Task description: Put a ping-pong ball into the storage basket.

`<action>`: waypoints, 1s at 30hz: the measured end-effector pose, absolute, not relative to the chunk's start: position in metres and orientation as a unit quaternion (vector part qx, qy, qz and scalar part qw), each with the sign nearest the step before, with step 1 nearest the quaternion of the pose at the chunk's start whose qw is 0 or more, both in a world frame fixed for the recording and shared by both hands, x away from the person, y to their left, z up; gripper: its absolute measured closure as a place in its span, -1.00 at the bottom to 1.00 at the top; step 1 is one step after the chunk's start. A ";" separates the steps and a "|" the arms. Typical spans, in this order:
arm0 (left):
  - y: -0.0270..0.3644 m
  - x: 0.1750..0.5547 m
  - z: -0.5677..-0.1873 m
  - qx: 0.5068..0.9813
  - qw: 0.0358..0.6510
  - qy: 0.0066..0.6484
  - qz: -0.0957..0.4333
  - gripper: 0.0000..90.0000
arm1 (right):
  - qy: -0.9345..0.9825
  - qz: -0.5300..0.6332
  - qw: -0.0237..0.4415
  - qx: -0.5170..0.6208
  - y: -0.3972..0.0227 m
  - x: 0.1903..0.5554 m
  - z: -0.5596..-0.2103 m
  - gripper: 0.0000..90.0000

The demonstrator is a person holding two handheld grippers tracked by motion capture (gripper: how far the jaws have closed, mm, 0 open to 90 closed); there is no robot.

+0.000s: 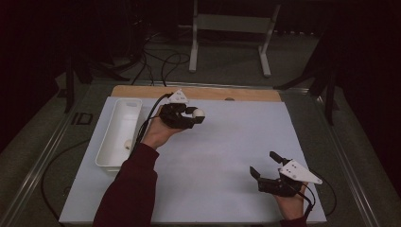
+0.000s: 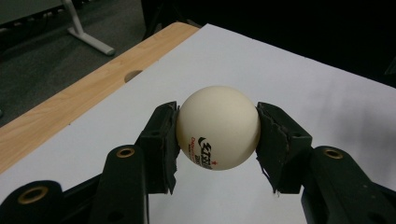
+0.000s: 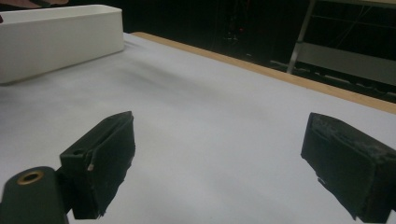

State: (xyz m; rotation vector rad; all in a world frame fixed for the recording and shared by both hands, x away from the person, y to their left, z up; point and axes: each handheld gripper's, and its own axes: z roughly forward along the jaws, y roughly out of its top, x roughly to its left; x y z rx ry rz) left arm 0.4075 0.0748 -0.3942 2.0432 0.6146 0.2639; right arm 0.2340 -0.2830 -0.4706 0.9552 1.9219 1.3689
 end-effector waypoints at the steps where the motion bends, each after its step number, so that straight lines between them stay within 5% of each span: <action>1: 0.076 0.407 -0.393 0.835 0.477 0.250 0.109 0.15 | 0.722 0.514 0.294 0.358 -0.283 0.234 -0.471 -0.79; 30: 0.089 0.399 -0.383 0.833 0.480 0.248 0.120 0.15 | 0.723 0.514 0.294 0.356 -0.282 0.234 -0.471 -0.79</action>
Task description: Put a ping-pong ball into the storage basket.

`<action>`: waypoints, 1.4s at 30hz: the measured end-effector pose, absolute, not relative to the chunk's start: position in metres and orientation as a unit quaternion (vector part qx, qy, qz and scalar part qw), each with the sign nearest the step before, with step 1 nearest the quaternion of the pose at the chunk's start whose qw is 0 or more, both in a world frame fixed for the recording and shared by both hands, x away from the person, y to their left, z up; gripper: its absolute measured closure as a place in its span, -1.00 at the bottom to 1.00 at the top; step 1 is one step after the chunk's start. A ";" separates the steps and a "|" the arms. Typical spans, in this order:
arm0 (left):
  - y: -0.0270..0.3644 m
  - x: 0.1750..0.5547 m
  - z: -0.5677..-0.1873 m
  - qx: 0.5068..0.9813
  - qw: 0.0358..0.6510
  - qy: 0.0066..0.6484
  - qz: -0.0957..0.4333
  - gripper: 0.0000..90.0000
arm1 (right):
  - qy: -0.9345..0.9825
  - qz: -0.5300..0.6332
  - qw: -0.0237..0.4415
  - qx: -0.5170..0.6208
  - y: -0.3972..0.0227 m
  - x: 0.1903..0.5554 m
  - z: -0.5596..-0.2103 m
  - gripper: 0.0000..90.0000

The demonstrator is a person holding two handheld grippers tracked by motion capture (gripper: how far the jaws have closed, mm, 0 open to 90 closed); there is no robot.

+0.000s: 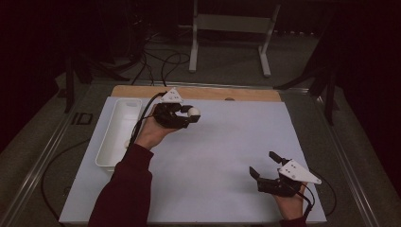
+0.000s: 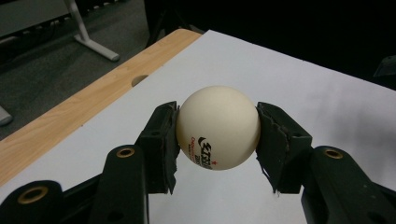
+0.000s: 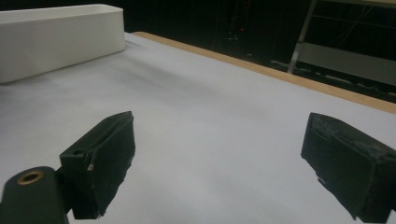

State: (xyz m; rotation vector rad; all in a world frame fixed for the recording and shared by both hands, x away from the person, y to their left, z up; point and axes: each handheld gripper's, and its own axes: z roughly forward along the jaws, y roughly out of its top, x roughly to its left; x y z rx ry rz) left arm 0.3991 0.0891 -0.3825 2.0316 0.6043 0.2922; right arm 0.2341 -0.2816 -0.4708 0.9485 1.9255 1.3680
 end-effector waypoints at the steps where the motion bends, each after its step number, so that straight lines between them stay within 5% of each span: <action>1: 0.089 0.399 -0.382 0.833 0.480 0.248 0.121 0.15 | 0.723 0.514 0.294 0.356 -0.282 0.234 -0.471 -0.79; 42: 0.108 0.390 -0.378 0.833 0.481 0.243 0.124 0.15 | 0.723 0.514 0.294 0.357 -0.281 0.234 -0.471 -0.79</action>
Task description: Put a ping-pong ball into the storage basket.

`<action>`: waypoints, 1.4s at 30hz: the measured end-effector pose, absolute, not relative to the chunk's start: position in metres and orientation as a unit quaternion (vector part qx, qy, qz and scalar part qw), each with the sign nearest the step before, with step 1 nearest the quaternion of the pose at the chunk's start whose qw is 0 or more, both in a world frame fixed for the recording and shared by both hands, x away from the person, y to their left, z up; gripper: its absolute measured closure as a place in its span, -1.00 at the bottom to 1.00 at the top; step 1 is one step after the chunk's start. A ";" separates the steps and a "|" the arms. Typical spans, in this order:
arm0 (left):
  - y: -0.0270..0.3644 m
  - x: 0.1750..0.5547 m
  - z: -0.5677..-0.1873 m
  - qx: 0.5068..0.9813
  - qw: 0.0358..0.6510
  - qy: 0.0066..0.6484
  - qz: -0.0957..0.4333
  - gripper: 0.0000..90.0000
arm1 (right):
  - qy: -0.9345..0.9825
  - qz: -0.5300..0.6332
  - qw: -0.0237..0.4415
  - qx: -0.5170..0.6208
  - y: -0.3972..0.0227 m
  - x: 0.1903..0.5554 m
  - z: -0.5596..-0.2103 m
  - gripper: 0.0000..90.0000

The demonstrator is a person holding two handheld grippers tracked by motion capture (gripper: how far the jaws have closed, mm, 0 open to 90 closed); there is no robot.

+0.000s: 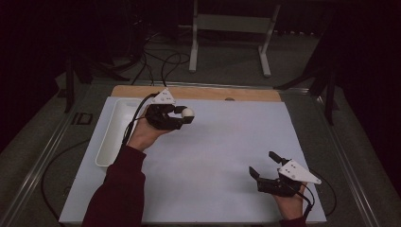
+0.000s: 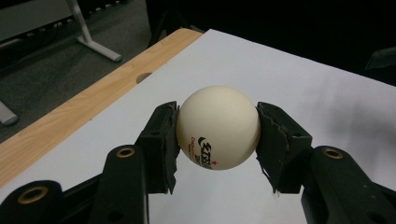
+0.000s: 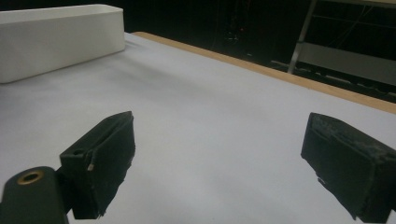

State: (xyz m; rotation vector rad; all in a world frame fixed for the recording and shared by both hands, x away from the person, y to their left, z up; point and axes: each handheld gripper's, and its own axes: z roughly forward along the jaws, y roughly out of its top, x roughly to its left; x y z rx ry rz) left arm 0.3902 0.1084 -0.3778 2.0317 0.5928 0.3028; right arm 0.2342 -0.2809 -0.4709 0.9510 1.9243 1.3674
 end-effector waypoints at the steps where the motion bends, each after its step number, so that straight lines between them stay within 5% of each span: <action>1: 0.109 0.390 -0.378 0.833 0.482 0.243 0.125 0.15 | 0.723 0.514 0.294 0.357 -0.281 0.234 -0.471 -0.79; 42: 0.138 0.380 -0.375 0.829 0.481 0.251 0.136 0.14 | 0.728 0.506 0.298 0.353 -0.278 0.234 -0.472 -0.79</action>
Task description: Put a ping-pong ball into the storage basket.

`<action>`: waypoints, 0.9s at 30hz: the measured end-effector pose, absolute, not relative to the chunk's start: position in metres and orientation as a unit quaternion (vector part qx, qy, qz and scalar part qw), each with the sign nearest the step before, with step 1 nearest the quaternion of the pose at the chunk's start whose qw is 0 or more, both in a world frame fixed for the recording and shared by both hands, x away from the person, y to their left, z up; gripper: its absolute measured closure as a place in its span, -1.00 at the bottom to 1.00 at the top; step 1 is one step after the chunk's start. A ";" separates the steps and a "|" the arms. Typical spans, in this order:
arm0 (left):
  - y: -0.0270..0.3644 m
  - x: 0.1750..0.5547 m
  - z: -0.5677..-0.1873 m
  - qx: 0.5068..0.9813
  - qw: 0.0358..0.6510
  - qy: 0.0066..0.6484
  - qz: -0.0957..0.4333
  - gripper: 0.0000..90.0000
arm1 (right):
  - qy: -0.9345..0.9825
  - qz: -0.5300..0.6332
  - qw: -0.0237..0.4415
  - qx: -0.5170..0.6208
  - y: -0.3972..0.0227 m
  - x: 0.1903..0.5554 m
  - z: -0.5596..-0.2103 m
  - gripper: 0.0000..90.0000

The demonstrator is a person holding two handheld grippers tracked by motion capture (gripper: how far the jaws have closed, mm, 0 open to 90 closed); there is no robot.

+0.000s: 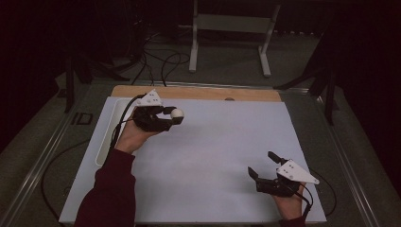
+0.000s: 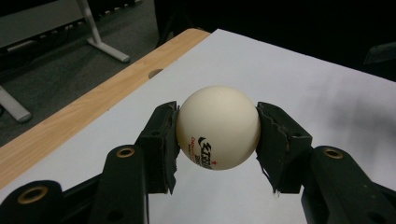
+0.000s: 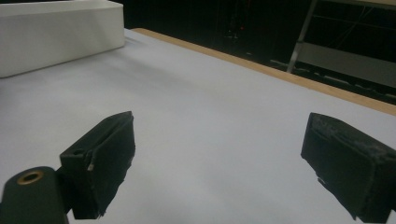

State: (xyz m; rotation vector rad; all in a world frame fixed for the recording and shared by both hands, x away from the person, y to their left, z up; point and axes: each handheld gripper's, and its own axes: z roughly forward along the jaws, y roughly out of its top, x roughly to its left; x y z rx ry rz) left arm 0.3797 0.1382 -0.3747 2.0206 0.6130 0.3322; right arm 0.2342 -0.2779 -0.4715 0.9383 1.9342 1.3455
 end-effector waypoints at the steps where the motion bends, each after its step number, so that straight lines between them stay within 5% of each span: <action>1: 0.139 0.380 -0.375 0.828 0.481 0.253 0.137 0.15 | 0.728 0.507 0.298 0.353 -0.278 0.234 -0.472 -0.79; 27: 0.159 0.373 -0.371 0.822 0.485 0.259 0.147 0.15 | 0.728 0.508 0.298 0.353 -0.277 0.235 -0.472 -0.79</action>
